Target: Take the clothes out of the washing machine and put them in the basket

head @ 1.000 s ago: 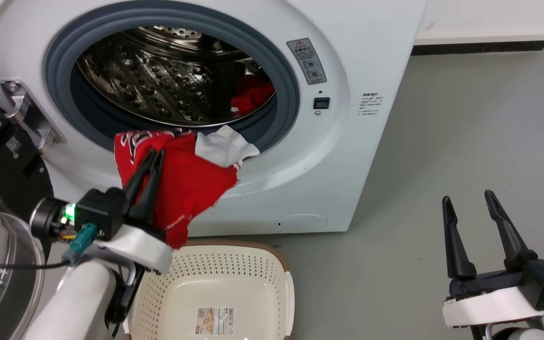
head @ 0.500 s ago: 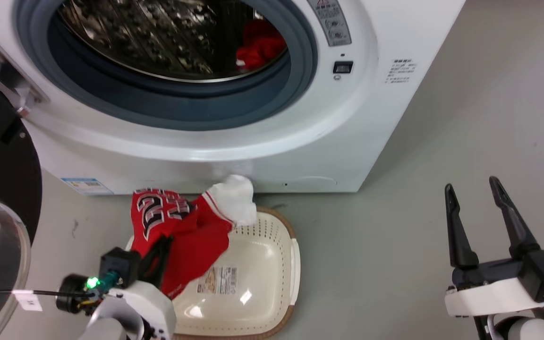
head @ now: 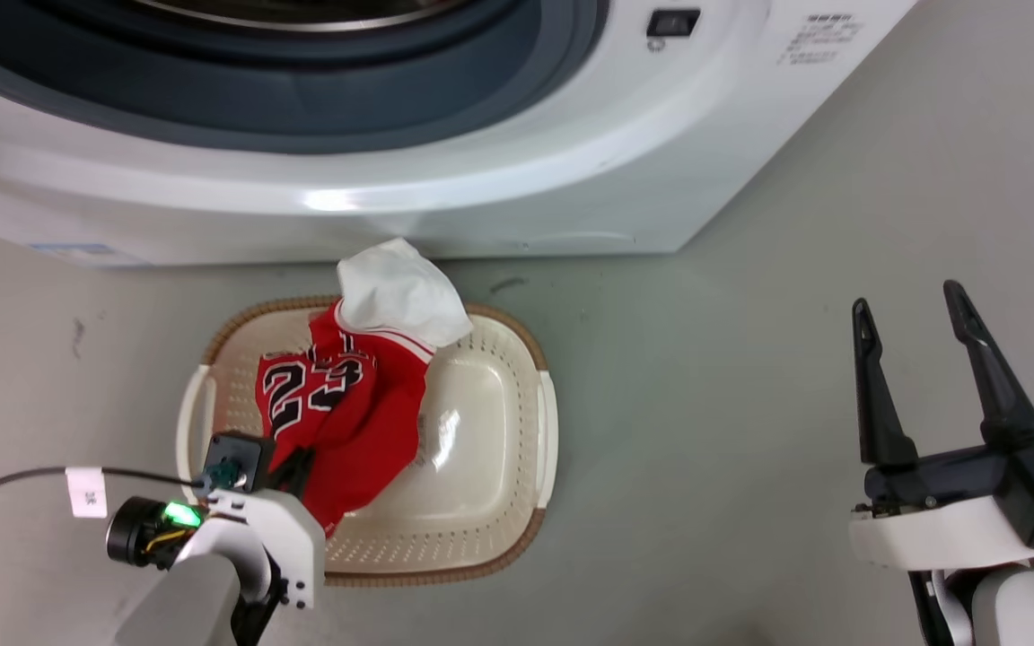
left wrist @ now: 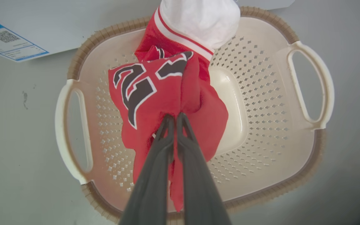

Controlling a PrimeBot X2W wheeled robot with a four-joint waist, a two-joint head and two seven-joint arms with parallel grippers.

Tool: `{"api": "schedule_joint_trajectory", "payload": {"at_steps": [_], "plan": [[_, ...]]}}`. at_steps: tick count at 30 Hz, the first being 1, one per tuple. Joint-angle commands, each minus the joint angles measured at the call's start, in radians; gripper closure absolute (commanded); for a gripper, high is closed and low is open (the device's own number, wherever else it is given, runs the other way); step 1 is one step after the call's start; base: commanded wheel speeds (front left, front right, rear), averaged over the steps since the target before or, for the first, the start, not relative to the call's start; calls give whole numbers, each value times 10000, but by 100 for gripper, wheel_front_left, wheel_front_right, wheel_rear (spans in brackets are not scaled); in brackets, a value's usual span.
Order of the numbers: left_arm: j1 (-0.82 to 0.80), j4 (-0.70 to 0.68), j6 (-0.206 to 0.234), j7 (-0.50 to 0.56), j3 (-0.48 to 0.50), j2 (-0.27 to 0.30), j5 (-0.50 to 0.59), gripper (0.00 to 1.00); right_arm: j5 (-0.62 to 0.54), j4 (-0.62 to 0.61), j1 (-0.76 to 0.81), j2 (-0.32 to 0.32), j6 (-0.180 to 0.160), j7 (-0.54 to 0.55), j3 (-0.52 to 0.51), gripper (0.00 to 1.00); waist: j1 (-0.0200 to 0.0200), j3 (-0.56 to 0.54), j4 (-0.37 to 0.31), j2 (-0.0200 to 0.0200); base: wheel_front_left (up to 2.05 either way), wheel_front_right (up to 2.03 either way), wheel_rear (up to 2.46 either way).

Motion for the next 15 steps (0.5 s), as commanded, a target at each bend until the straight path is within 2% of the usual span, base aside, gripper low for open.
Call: {"api": "schedule_joint_trajectory", "payload": {"at_steps": [1, 6, 15], "plan": [[-478, 491, -71, -32, -29, -88, -8, 100, -64, -147, -267, 1, -12, -24, -2, 0, -1, 869, -280, 0, 0, 0, 0], [-1517, 1869, -144, 87, -4, -223, -123, 100, -24, -445, -501, 2, -12, -24, -71, 0, -1, 1782, -494, 0, 0, 0, 0], [-2589, 2907, -170, -47, 148, -297, -372, 100, 63, -678, -609, 2, -12, -24, -86, 0, -1, 2653, -666, 0, 0, 0, 0]]}}
